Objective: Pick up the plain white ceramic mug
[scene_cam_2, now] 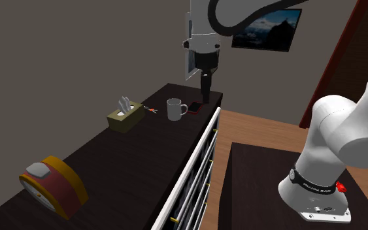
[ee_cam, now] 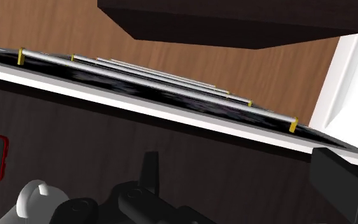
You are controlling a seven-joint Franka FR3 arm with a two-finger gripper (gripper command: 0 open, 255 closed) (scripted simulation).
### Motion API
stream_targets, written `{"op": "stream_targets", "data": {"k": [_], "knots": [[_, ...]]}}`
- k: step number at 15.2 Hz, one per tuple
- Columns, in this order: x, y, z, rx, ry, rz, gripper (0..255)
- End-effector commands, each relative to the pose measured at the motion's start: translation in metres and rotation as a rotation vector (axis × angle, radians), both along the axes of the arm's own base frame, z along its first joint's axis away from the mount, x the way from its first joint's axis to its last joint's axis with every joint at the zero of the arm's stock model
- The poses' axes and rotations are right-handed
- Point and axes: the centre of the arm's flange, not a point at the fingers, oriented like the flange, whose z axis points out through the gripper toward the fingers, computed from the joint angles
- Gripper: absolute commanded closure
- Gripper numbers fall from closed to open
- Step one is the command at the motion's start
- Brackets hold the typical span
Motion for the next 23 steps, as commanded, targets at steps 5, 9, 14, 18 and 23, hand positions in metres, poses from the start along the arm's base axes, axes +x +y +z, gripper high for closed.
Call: {"op": "stream_targets", "data": {"k": [5, 9, 14, 18, 23], "knots": [[0.046, -0.056, -0.035, -0.004, -0.010, -0.024, 0], [0.074, -0.094, -0.058, -0.007, -0.016, -0.041, 0], [0.108, -0.141, -0.086, -0.010, -0.024, -0.061, 0], [0.135, -0.180, -0.108, -0.012, -0.031, -0.077, 0], [0.168, -0.229, -0.135, -0.015, -0.039, -0.098, 0]]}}
